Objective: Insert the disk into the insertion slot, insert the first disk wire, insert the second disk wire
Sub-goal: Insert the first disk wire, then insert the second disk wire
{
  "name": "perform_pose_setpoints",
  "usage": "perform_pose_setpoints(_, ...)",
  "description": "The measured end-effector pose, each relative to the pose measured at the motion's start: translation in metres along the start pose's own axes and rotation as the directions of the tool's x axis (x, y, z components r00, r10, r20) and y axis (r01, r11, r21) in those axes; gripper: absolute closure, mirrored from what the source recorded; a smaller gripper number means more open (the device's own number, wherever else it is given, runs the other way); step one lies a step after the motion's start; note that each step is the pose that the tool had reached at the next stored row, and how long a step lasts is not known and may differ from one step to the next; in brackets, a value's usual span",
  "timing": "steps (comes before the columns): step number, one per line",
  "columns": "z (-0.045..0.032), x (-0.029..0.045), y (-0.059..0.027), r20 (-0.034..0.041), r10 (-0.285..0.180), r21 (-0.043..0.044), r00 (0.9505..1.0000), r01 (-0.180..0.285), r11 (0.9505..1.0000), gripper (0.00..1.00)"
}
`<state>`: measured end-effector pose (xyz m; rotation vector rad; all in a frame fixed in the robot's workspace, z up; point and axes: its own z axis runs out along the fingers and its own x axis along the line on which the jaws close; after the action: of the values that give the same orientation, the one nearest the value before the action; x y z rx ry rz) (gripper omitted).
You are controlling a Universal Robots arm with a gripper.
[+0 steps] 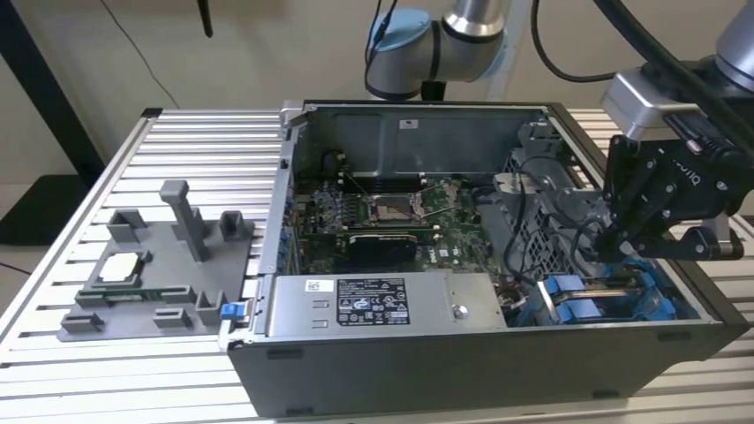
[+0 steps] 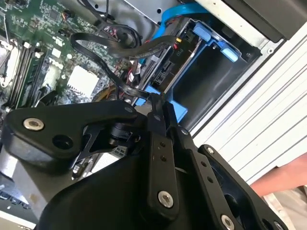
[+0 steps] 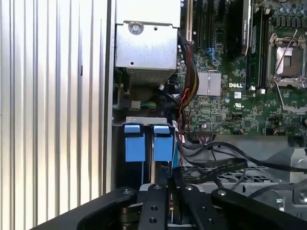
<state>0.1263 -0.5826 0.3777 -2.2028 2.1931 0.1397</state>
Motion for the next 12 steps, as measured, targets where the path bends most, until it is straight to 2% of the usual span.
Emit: perform_pose_setpoints(12,0.0028,0.0002,-0.0001,-0.0008,0.000,0.0000,1.0000,0.000,1.0000,1.00)
